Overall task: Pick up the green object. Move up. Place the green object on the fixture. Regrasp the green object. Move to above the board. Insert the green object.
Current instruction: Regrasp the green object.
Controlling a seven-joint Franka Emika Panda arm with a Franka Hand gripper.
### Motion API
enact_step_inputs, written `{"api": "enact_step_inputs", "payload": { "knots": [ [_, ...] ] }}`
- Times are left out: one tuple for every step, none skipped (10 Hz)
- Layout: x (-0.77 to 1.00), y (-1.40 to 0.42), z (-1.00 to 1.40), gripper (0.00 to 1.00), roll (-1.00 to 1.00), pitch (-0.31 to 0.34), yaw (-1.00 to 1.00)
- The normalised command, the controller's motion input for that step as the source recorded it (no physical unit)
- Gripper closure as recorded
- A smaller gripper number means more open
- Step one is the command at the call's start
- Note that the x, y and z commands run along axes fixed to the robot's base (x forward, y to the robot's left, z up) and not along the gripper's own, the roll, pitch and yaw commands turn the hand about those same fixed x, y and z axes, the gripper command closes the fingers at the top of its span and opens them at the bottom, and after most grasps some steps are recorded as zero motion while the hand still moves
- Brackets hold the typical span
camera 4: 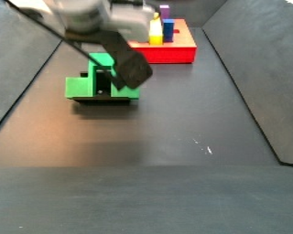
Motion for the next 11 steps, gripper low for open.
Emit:
{"api": "enact_step_inputs", "payload": {
  "knots": [
    [0.0,0.0,0.45,0.0,0.05,0.0,0.0],
    [0.0,-0.04,0.24,0.0,0.46,0.051,0.0],
    [0.0,-0.23,0.34,0.0,0.86,0.197,0.0],
    [0.0,-0.39,0.18,0.0,1.0,0.291,-0.03],
    [0.0,-0.38,0.12,0.0,1.0,0.289,-0.01],
    [0.0,-0.38,0.11,0.0,1.0,0.291,-0.02],
    [0.0,-0.37,0.12,0.0,1.0,0.291,-0.02],
    [0.0,-0.4,0.09,0.0,1.0,0.286,-0.01],
    [0.0,-0.42,0.07,0.0,1.0,0.257,0.0],
    [0.0,-0.41,0.08,0.0,1.0,0.26,0.0],
    [0.0,-0.37,0.0,0.0,1.0,0.214,0.0]
  ]
}}
